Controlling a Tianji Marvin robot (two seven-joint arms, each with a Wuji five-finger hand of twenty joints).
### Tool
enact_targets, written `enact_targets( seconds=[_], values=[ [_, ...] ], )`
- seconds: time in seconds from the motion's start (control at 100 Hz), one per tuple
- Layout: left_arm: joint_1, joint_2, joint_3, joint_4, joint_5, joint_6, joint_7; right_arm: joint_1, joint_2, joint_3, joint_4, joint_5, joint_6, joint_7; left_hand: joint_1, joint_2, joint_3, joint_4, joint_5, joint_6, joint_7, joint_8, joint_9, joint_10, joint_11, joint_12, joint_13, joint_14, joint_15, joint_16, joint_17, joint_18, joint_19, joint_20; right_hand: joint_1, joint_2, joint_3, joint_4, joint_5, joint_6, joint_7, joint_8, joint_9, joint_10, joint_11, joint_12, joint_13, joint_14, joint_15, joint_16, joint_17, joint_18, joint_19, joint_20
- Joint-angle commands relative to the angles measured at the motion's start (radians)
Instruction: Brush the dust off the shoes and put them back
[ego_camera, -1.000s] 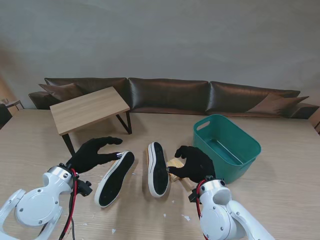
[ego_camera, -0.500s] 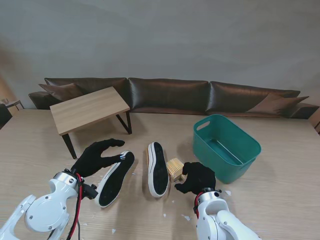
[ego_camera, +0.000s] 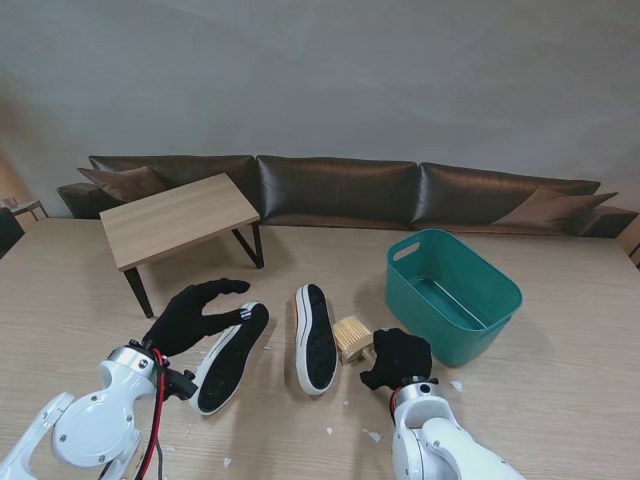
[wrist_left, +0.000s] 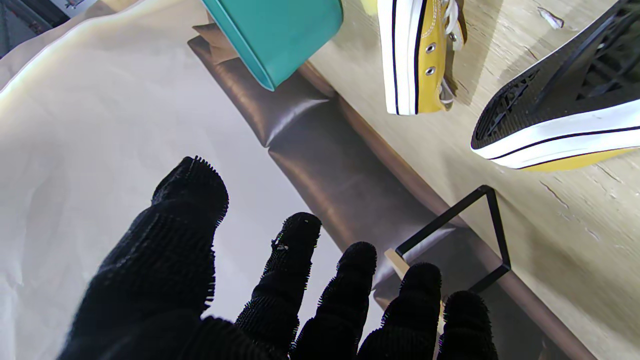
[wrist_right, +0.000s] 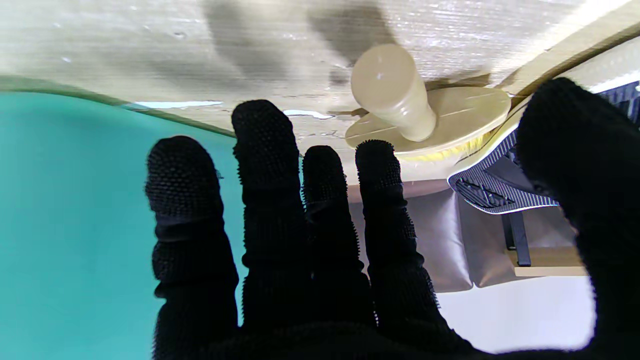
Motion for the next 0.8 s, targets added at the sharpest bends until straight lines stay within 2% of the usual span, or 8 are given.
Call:
enact_targets(
  seconds=[0.0,0.17,0.51,0.79],
  values=[
    [0.000,-0.007,0.003,0.000,-0.004,-0.004,-0.013,0.000,0.001,-0.002,0.003,-0.005,0.002,0.021,0.021,0.033,-0.020,0.037,0.016,0.001,0.005,-0.001,0.014,-0.002,0.006,-0.001,-0.051,0.002,-0.007,-0.004,-0.026,-0.028,-0.020,-0.011,0.011,0.017,0.004,-0.003,-0.024,-0.002,0.002,-0.013,0.011,-0.008,0.009,0.005,0.029,-0.015,0.016,0.002,-0.228,-0.019,0.057,-0.015],
    [-0.008,-0.009,0.012,0.003,-0.020,-0.011,-0.008,0.000,0.001,0.001,0.003,0.007,-0.004,0.031,0.024,0.036,-0.023,0.038,0.014,0.003,0.004,0.000,0.018,0.003,0.007,0.002,-0.050,0.003,-0.007,-0.003,-0.027,-0.028,-0.020,-0.014,0.025,0.031,0.006,0.002,-0.032,-0.012,-0.001,-0.023,0.015,-0.009,0.008,-0.002,0.035,-0.018,0.019,0.000,-0.226,-0.021,0.060,-0.020],
    [-0.004,-0.011,0.008,0.000,-0.011,-0.021,0.003,0.040,-0.007,-0.028,0.072,0.042,-0.017,0.017,0.029,0.040,-0.029,0.039,0.015,0.003,0.004,0.001,0.023,0.009,0.008,0.005,-0.048,0.005,-0.007,-0.002,-0.026,-0.025,-0.018,-0.017,0.062,0.047,0.028,0.013,-0.016,-0.036,0.016,-0.033,0.026,-0.007,0.017,-0.006,0.047,-0.024,0.024,-0.002,-0.218,-0.026,0.067,-0.029],
    [-0.019,-0.010,0.017,0.014,-0.024,-0.015,-0.007,0.064,-0.019,-0.050,0.135,0.063,-0.022,-0.031,0.030,0.048,-0.035,0.040,0.021,0.005,0.005,0.002,0.024,0.015,0.008,0.006,-0.048,0.009,-0.007,-0.001,-0.029,-0.027,-0.019,-0.019,0.139,0.047,0.101,0.028,0.060,-0.090,0.048,-0.041,0.101,-0.025,0.037,-0.007,0.109,-0.048,0.069,0.009,-0.174,-0.032,0.091,-0.037]
  ],
)
